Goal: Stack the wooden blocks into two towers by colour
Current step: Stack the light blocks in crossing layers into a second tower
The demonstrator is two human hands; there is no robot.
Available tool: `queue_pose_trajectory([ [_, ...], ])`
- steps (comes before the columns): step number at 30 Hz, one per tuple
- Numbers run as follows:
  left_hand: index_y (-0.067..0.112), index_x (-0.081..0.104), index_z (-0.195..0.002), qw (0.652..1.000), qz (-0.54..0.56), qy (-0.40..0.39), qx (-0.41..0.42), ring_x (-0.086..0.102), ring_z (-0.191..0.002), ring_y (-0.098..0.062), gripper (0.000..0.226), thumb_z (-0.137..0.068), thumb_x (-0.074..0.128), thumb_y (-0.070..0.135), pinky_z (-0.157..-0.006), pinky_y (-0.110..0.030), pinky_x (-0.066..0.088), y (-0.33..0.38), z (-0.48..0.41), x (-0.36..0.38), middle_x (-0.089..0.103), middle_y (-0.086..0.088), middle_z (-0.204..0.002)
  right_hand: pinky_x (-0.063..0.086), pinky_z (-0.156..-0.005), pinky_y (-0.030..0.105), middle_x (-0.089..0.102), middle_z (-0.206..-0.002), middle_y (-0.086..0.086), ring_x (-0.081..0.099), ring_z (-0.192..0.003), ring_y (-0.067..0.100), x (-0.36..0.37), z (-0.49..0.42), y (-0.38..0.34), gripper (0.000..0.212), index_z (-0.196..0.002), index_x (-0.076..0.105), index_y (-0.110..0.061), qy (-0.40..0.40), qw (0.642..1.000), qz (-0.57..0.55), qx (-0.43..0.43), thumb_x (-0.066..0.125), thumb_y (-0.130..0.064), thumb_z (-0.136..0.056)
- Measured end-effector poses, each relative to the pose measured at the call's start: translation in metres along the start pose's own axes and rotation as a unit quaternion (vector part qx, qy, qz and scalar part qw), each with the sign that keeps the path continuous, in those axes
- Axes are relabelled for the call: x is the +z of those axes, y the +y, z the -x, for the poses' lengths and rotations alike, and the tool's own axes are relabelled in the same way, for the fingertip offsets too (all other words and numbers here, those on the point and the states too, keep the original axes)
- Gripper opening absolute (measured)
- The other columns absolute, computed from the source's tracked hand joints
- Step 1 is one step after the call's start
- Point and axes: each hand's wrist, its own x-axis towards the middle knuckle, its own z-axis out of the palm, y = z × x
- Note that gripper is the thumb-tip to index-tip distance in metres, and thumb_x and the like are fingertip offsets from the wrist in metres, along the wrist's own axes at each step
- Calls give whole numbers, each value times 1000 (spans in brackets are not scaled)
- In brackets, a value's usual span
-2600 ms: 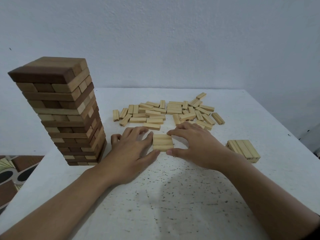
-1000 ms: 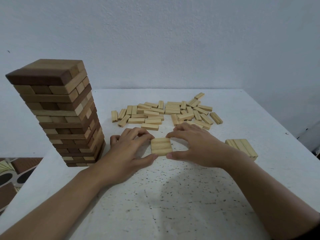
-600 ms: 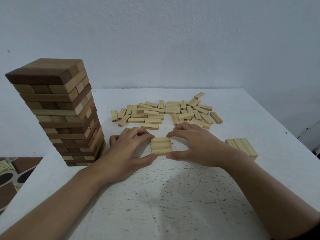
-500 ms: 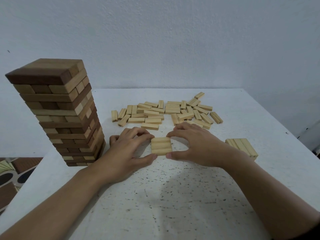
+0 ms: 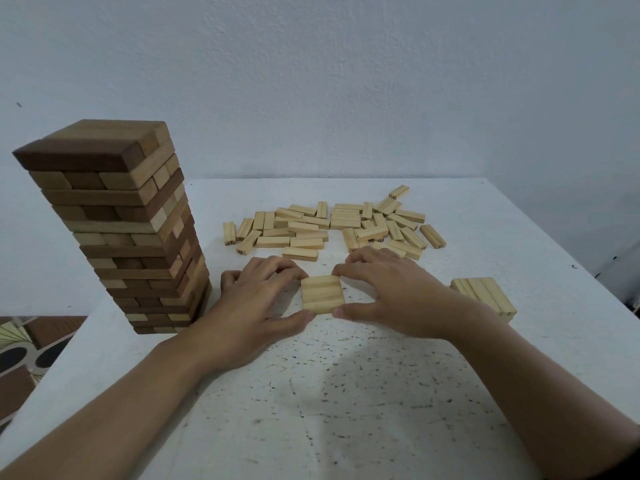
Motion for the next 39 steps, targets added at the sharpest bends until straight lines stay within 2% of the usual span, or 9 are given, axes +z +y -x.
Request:
queue_pose_trajectory([
  [5,41,46,-133,999,3,29,16,24,-131,8,52,-92,43,74,-107,-36,19,4,3,-1,37,33,-127,34,-108,40,45,-141,-13,38,-131,10,-1,3,-1,61,-148,41,-32,3,1000,-11,-24,49,-63,-96],
  [8,41,47,-132,998,29,56,21,25,-126,15,41,-96,55,59,-107,-24,21,10,6,-5,34,36,-127,43,-100,36,54,-123,-16,47,-113,5,-6,7,-4,48,-136,49,-30,27,998,-45,-40,53,-57,-97],
  [12,38,48,-135,995,34,81,47,40,-120,5,52,-91,50,66,-102,-28,34,16,7,-13,38,33,-126,43,-92,29,54,-109,-22,48,-101,0,-21,16,-6,31,-121,53,-32,62,994,-65,-57,56,-51,-97],
  [19,36,48,-135,992,23,93,85,39,-120,11,58,-89,43,72,-99,-26,35,38,2,-25,35,36,-127,36,-101,24,57,-121,-24,47,-116,-2,-40,37,5,40,-127,56,-34,93,990,-83,-67,57,-56,-94],
  [23,34,48,-137,990,18,95,100,34,-120,15,63,-89,40,74,-101,-26,30,61,-13,-20,36,34,-124,26,-102,4,49,-122,-35,36,-117,-23,-47,52,28,59,-135,54,-35,102,989,-100,-40,57,-66,-85],
  [24,34,49,-137,990,20,96,102,33,-120,16,64,-88,39,74,-102,-26,27,67,-18,-18,37,32,-125,26,-104,4,47,-125,-37,34,-118,-25,-48,55,36,64,-138,53,-35,100,988,-109,-31,57,-68,-83],
  [27,33,50,-136,989,27,98,106,32,-119,11,63,-89,41,74,-101,-25,19,89,-35,-5,40,25,-124,39,-107,22,50,-134,-34,42,-128,-10,-52,67,64,63,-137,54,-43,92,983,-156,-7,62,-69,-80],
  [33,35,52,-124,986,81,98,106,33,-120,8,48,-87,50,66,-100,-26,17,128,-66,28,39,26,-120,43,-103,28,56,-130,-32,47,-129,-1,-56,96,107,47,-128,58,-46,73,975,-209,25,65,-58,-83],
  [39,36,53,-119,984,95,101,113,30,-126,6,53,-81,45,72,-106,-35,22,144,-84,53,40,25,-121,44,-105,31,57,-129,-25,49,-127,2,-49,113,134,40,-126,60,-42,67,972,-221,41,69,-48,-87],
])
